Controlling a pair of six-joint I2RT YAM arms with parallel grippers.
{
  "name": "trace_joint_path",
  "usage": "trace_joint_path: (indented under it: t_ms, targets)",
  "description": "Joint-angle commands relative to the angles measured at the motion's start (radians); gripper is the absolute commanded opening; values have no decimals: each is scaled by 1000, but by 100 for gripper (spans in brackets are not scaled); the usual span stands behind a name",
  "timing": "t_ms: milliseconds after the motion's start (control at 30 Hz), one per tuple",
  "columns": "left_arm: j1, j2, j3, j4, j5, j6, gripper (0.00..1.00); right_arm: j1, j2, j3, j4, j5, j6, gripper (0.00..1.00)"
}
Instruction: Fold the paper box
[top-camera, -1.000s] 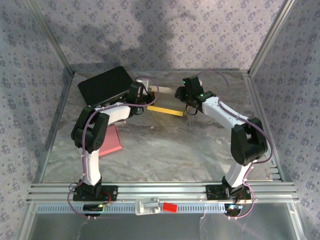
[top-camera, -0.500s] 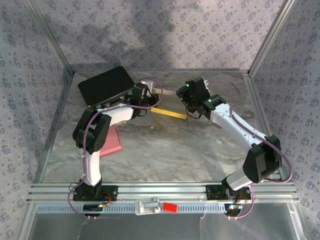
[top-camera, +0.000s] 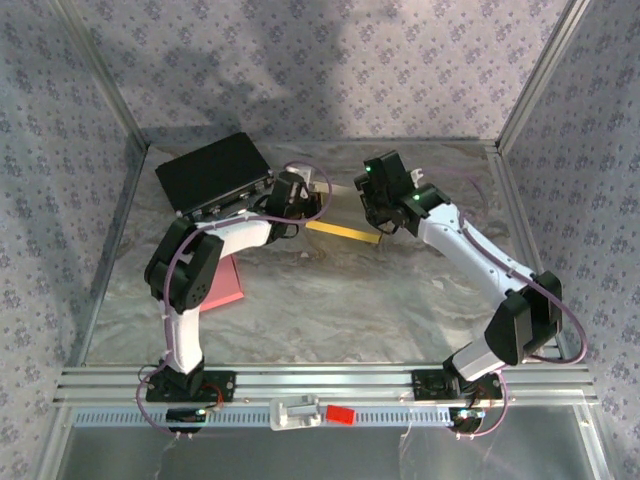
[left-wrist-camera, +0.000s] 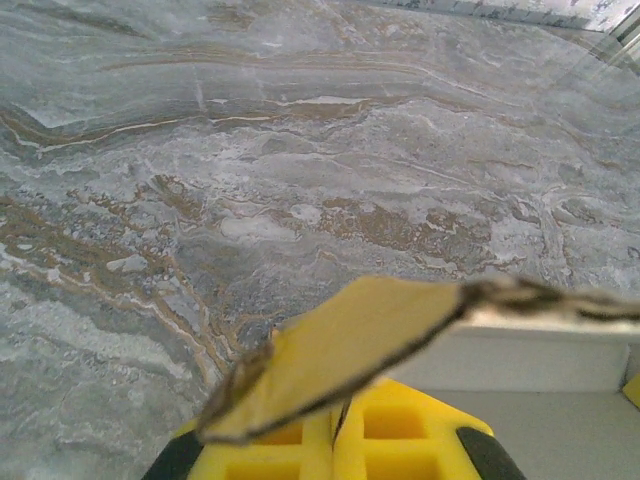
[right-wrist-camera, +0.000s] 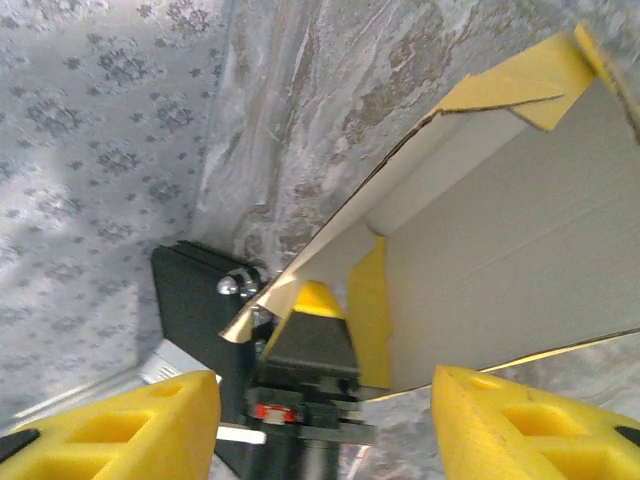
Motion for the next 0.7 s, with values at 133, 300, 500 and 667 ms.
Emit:
trace_joint_path:
  t_ms: [133, 300, 500, 667]
  targets:
    - [-26, -32, -31, -38, -66, -39, 0, -26, 137, 78, 25, 2, 199, 58]
    - [-39, -36, -33, -39, -77, -40, 0, -38, 178, 93, 57, -10, 223, 57]
    - [-45, -39, -29, -48, -95, -38, 0, -53, 194, 103, 58, -15, 208, 56]
    - [-47, -37, -26, -51, -104, -41, 0, -67, 217, 97, 70, -34, 208, 49]
